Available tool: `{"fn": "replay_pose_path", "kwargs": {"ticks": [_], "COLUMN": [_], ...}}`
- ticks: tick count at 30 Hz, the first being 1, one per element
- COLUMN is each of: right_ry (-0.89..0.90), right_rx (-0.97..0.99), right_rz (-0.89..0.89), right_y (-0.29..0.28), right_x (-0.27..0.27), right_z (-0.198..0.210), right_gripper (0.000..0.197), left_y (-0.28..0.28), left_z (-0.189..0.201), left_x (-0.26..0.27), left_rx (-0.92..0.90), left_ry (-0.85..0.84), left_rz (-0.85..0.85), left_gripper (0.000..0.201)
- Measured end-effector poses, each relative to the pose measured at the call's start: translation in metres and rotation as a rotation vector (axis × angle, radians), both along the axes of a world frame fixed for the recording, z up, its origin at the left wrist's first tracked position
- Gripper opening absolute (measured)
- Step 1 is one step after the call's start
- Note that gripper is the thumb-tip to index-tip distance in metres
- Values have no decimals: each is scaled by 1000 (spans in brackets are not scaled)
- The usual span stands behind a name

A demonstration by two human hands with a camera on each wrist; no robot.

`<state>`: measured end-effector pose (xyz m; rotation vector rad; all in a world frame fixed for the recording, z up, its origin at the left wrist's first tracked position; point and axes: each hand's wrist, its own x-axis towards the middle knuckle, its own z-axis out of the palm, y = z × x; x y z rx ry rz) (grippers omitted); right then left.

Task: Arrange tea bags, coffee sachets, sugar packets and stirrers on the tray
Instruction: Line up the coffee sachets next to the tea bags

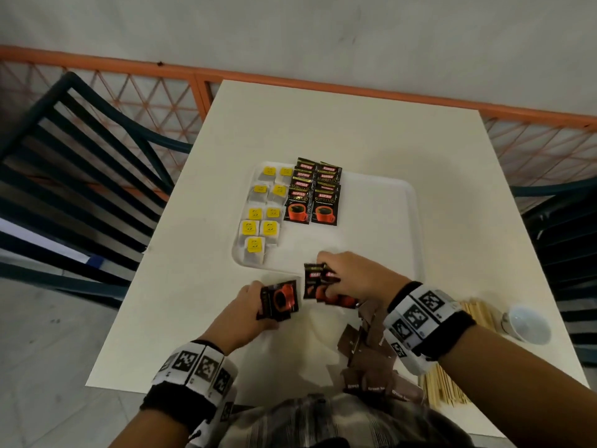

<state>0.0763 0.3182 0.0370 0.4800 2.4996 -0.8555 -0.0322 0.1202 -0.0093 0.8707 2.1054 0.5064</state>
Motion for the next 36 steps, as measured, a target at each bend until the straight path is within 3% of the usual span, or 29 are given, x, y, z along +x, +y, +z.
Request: {"fn": "replay_pose_path", "kwargs": {"ticks": [4, 6, 12, 16, 22, 24, 28, 30, 31, 34, 36], "right_ry": [290, 379, 341, 313, 412, 456, 488, 428, 381, 232, 164], "right_rx": [-431, -695, -798, -1037, -1249, -1280, -1365, -1381, -1379, -1355, -1302], "right_rz": [-450, -562, -577, -545, -581, -715, -774, -748, -726, -673, -634], "right_y": [12, 6, -16, -19, -17, -16, -22, -31, -37, -52, -55], "right_x": [-2, -3, -9, -8, -10, -14, -30, -37, -41, -46, -47], "right_z": [21, 26, 13, 16, 25, 28, 39, 42, 41, 37, 36], "right_gripper": [39, 34, 34, 22, 37, 42, 46, 47, 47, 27, 22], "left_y": [1, 7, 21, 21, 20, 23, 32, 37, 39, 47, 48], "left_z": [8, 17, 49, 63, 58, 59, 60, 67, 69, 80, 83], "left_x": [-10, -8, 1, 2, -11, -14, -13, -11, -10, -11, -14], "left_rx": [163, 239, 468, 517, 773, 838, 794, 803, 823, 897, 910], "left_ry": [-100, -159, -388, -569, -911, -862, -554, -510, -518, -558, -543], "left_rz": [131, 157, 124, 88, 312, 327, 219, 250, 315, 518, 551], "left_gripper": [48, 51, 56, 63, 99, 112, 127, 115, 100, 22, 26]}}
